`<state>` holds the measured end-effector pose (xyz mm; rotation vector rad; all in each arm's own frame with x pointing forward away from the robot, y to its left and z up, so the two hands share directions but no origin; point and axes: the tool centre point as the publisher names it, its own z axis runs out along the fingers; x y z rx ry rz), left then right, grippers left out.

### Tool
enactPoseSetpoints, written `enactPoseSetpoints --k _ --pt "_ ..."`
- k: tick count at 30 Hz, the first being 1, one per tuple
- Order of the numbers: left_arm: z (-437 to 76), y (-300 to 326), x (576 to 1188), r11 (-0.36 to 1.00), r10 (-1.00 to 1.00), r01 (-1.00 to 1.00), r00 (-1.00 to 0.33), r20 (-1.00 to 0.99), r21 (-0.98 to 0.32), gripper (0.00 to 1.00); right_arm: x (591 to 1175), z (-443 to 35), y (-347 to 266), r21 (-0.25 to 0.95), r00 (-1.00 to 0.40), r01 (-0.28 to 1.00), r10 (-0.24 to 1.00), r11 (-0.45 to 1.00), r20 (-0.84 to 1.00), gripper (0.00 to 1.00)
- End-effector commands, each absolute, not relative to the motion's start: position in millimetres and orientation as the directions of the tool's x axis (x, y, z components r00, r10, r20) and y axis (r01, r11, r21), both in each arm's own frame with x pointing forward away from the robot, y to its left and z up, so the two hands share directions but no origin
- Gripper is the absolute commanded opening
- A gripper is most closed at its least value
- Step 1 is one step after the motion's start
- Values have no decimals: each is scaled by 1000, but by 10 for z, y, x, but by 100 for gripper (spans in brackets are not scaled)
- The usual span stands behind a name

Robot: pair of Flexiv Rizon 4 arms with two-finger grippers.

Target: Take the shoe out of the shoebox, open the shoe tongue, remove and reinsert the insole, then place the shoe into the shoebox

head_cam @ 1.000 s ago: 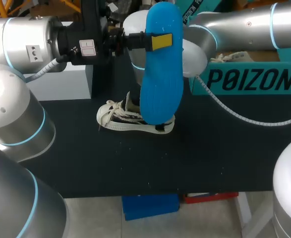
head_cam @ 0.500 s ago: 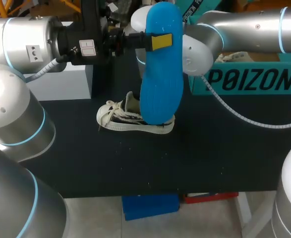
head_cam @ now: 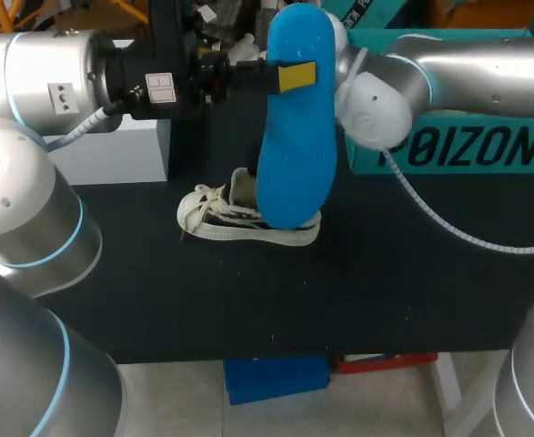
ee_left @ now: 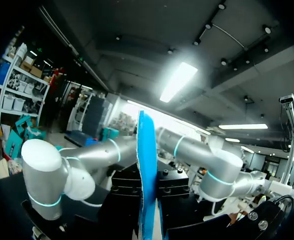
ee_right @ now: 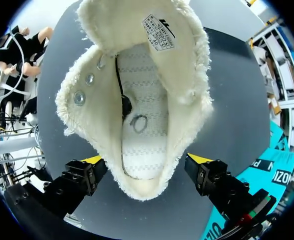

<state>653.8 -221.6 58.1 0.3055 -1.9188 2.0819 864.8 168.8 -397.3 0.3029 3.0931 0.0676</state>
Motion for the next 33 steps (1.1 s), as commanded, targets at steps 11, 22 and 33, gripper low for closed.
enactPoseSetpoints --k 11,22,33 --pt "571 -2224 6524 -69 67 -354 -934 350 -933 0 8577 -3918 1441 451 -980 156 193 879 -37 100" --pt "571 -2224 6524 -69 67 -354 -934 350 -933 0 8581 -3993 1415 574 -978 146 203 806 -37 100" --pt "571 -2224 6524 -69 67 -354 -934 350 -933 0 8542 -4064 1397 674 -976 124 212 728 -50 100"
